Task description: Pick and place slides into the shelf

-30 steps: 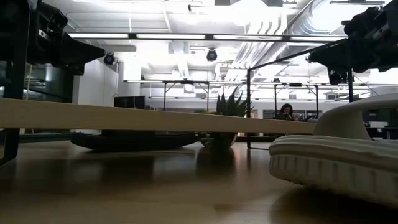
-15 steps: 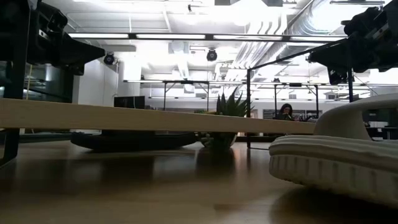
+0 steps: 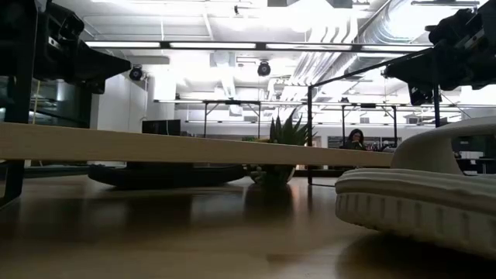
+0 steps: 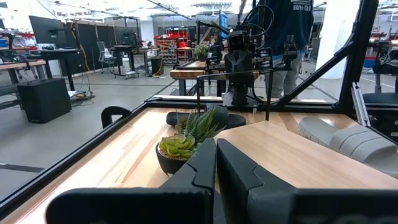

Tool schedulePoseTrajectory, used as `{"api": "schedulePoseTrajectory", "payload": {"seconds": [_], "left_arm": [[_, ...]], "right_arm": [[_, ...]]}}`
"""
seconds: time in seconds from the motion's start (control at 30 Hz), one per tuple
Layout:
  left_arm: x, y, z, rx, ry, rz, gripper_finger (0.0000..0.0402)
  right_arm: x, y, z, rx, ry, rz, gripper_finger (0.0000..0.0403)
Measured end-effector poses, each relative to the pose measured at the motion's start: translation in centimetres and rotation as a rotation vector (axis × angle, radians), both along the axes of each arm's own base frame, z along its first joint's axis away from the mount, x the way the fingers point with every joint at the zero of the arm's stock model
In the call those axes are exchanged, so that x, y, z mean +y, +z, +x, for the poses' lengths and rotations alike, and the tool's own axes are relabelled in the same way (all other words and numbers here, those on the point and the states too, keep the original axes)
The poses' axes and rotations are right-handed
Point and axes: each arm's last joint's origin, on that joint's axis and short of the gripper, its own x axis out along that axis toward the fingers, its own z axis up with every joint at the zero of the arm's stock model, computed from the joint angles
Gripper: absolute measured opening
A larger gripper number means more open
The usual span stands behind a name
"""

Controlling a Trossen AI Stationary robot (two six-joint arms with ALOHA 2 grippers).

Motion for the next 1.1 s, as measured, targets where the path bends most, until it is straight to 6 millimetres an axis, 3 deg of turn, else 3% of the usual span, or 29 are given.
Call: {"api": "schedulePoseTrajectory", "payload": {"seconds": [1.1], "left_arm": [[0.0, -0.01, 0.0, -0.009, -0.001, -0.032, 0.0006]], "right_arm": [[0.0, 0.02, 0.0, -0.001, 0.0, 0.0, 0.0]]}}
